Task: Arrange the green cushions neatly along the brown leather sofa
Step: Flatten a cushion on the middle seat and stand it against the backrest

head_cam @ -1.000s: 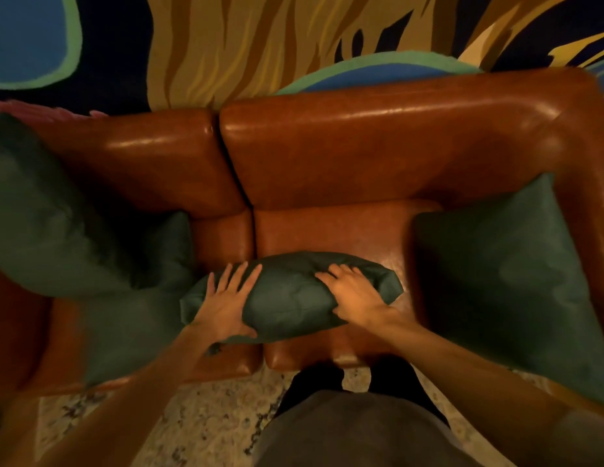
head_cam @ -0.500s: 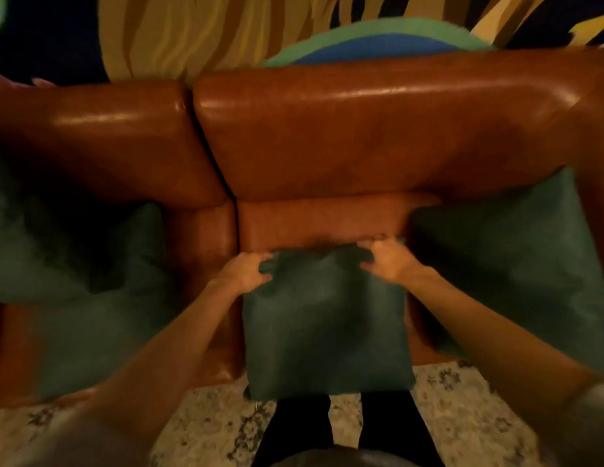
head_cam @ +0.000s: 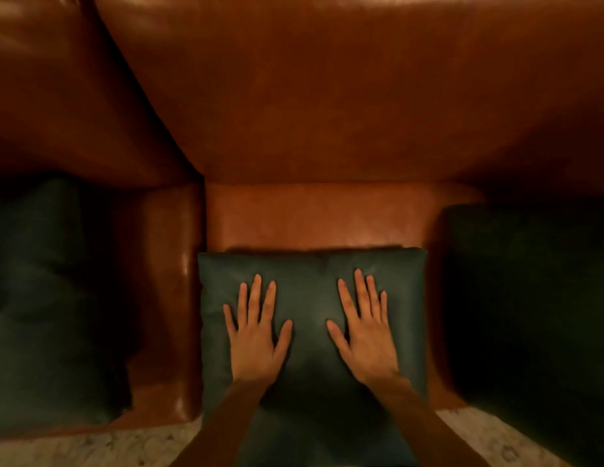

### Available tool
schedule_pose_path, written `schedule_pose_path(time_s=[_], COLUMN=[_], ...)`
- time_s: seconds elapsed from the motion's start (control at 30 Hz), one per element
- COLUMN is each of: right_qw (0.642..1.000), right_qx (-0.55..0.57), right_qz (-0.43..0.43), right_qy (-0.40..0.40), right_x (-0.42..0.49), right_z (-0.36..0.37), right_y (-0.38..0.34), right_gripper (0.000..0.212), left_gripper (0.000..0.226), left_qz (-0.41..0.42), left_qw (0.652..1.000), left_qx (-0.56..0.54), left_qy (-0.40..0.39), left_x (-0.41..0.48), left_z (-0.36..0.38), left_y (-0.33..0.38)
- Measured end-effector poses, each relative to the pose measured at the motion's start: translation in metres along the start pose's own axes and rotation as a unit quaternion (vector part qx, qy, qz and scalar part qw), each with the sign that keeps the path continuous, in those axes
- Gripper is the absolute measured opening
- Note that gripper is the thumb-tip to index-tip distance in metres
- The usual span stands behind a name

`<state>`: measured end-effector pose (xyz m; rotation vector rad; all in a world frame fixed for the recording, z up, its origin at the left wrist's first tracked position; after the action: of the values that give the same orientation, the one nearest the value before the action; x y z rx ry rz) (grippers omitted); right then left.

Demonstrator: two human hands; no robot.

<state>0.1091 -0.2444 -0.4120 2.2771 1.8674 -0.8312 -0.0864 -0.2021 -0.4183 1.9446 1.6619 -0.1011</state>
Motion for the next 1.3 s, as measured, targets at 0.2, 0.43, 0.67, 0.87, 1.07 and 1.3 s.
schedule_pose_path(time_s=[0.2,0.43,0.67,0.87,1.07,1.3], right_qw=[1.0,1.0,0.998,0.997,0.996,0.996], right_qx=[0.016,0.012,-0.028,-0.011,-0.016,-0.008], right_qz=[-0.009,-0.009,-0.054,-0.075,-0.087,-0.089], right_qy=[0.011,-0.007,0.013,-0.002,0.026,0.008], right_x=[0.014,0.02,-0.011,0.019,0.017,0.017], right_z=[0.019,0.03,0.012,0.028,0.047,0.049], right_y=[0.008,0.013,-0.019,-0.012,-0.009,-0.009], right_gripper=[0.071,0.071,0.067,0.064,0.065,0.064], left_gripper=[0.072,0.071,0.058,0.063,0.067,0.06], left_qz=[-0.001,-0.003,0.118,0.135,0.138,0.139], left_qw=[1.0,1.0,0.989,0.985,0.986,0.986], left_qx=[0.019,0.018,0.08,0.108,0.095,0.086], left_qy=[0.01,0.002,0.038,-0.02,0.005,-0.023], left_x=[0.012,0.017,-0.022,-0.004,-0.008,-0.008], left_z=[0.021,0.029,0.0,0.038,0.059,0.055], left_y=[-0.007,-0.009,0.026,0.017,0.01,0.015])
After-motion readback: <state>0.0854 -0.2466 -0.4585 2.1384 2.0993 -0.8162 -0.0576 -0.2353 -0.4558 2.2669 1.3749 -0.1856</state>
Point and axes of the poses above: each hand's wrist, its own x-axis towards the middle knuckle, its own z-axis out of the palm, y = z × x, the point moved 7 cm from there along x, towards the middle knuckle, and after that the axes turned 2 degrees about -x, right-handed, at the moved point
